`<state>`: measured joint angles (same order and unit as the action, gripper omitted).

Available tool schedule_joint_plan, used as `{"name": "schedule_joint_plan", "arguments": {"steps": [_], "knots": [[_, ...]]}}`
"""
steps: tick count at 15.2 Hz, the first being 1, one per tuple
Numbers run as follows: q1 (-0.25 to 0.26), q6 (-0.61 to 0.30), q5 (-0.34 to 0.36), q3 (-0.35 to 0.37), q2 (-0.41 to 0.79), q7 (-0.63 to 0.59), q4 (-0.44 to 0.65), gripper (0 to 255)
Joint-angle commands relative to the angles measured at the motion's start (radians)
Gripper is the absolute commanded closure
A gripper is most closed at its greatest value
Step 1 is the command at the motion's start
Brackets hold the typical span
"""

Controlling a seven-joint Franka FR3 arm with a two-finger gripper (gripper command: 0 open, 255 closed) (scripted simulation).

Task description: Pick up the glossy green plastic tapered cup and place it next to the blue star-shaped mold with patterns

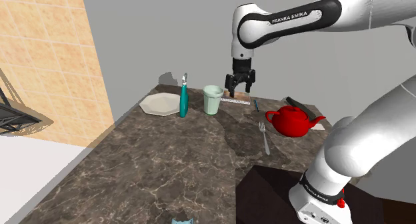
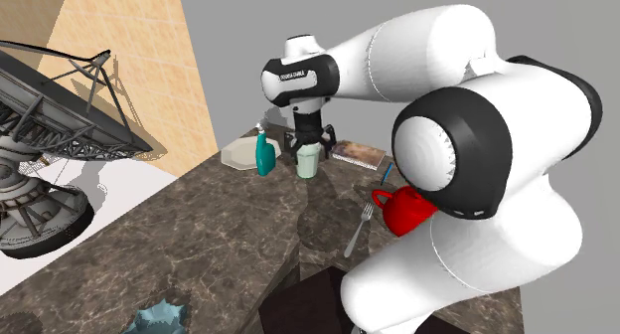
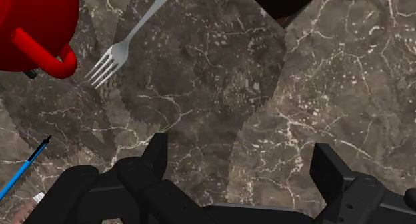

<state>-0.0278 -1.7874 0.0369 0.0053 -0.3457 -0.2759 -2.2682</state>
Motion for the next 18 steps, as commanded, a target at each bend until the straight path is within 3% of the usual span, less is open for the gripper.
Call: {"name": "schedule_joint_plan", "arguments": {"steps": [1,10,18], "knots": [[-0.003,-0.039,0.012,0.007,0.078,-0.026,0.047,0],[-0.01,-0.125,0.085,0.019,0.417,-0.136,0.327,0],[-0.001,-0.106,0.146,0.001,0.73,-0.21,0.681,0]]}}
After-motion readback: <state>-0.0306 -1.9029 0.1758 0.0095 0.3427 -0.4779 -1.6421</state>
